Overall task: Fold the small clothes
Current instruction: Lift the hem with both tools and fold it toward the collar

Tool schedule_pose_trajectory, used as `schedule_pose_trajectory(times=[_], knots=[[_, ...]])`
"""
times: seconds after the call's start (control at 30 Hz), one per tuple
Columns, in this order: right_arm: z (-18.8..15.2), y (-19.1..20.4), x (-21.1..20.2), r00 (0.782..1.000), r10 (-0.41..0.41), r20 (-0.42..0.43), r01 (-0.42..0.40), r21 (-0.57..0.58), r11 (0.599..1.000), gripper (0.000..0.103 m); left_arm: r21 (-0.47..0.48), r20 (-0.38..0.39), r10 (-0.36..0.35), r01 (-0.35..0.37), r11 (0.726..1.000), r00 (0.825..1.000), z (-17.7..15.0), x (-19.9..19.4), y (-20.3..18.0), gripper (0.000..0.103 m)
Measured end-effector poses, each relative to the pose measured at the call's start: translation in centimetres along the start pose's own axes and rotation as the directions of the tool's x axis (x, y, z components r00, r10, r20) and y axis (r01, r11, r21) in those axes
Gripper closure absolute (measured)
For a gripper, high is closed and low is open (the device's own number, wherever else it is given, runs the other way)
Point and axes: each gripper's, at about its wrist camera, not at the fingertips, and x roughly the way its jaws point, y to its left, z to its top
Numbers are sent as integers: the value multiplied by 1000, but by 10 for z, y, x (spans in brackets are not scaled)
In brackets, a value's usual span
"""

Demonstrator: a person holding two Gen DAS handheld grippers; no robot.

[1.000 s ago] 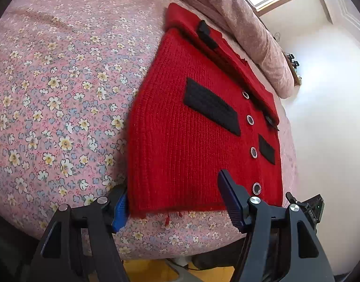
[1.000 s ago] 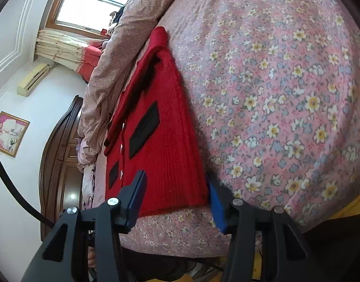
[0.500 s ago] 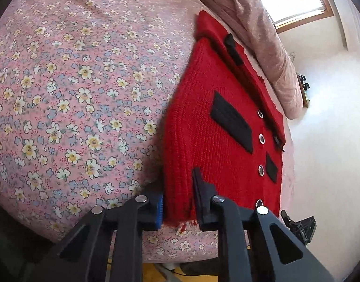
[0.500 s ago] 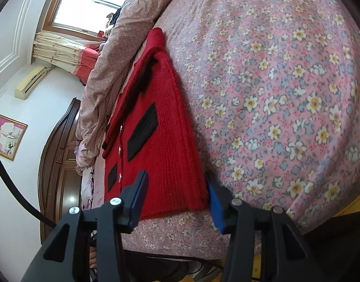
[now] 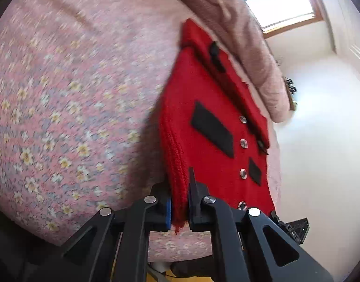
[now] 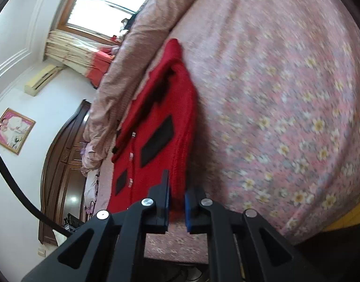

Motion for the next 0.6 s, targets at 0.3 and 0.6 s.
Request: schedule_pose_trajectory(times=[0.3, 0.6], knots=[[11, 33, -4, 998, 13, 54, -8, -83, 997, 93, 84, 97, -55, 47, 995, 994, 6, -30, -23, 100], [57, 57, -4, 991, 70, 116, -55, -124, 991, 94, 144, 144, -71, 50, 988, 987, 52, -43, -45, 100]])
